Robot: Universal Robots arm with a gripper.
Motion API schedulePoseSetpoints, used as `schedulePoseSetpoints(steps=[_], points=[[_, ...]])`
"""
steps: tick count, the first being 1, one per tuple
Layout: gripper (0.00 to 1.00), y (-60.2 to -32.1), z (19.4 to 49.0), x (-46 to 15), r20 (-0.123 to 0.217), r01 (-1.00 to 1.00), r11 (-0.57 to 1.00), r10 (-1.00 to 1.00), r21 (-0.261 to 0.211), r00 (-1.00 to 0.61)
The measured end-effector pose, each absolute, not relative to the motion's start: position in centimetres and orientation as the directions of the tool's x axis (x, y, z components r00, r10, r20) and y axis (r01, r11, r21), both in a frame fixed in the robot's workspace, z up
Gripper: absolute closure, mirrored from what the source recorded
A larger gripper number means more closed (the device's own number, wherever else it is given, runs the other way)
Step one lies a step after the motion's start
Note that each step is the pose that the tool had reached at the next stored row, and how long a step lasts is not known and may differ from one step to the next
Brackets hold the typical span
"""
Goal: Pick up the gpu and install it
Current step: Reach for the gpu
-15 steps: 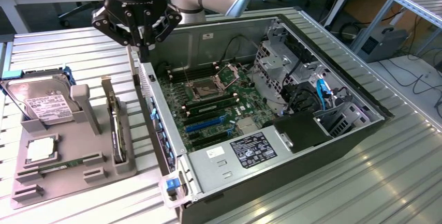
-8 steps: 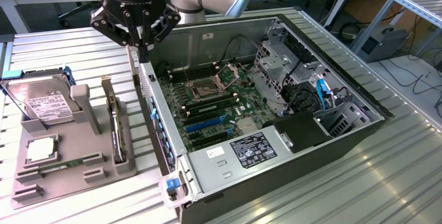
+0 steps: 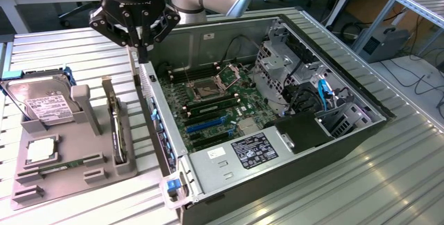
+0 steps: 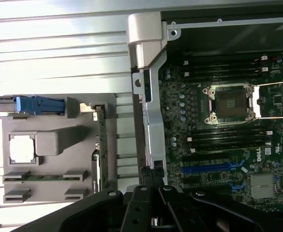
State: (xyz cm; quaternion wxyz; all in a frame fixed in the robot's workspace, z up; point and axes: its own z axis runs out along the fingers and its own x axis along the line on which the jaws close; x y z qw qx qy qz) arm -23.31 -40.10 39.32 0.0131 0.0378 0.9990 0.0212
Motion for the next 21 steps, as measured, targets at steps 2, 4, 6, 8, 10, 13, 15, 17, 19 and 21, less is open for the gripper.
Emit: schedulePoseSetpoints(steps=[2,4,6,8,10,13,15,17,19,21], points=[[0.89,-40.10,39.32,-23.36,-0.025,0.075,0.996,0.076,0.043,-0.997],[0.89,-40.10,39.33,-23.41,-0.025,0.075,0.996,0.076,0.043,-0.997],[0.89,-40.10,39.32,-23.45,-0.025,0.075,0.996,0.076,0.043,-0.997],[0.89,-40.10,39.32,-23.50,-0.025,0.075,0.996,0.076,0.043,-0.997],[0.89,-40.10,39.32,-23.54,-0.025,0.075,0.996,0.076,0.043,-0.997],[0.89,-40.10,39.33,-23.60,-0.025,0.075,0.996,0.076,0.043,-0.997],[0.89,-40.10,39.32,-23.64,-0.025,0.075,0.996,0.076,0.043,-0.997],[0.89,-40.10,39.32,-23.79,-0.025,0.075,0.996,0.076,0.043,-0.997],[0.89,-40.10,39.33,-23.82,-0.025,0.075,0.996,0.076,0.043,-0.997],[0.89,-40.10,39.33,-23.86,-0.025,0.075,0.996,0.076,0.043,-0.997]])
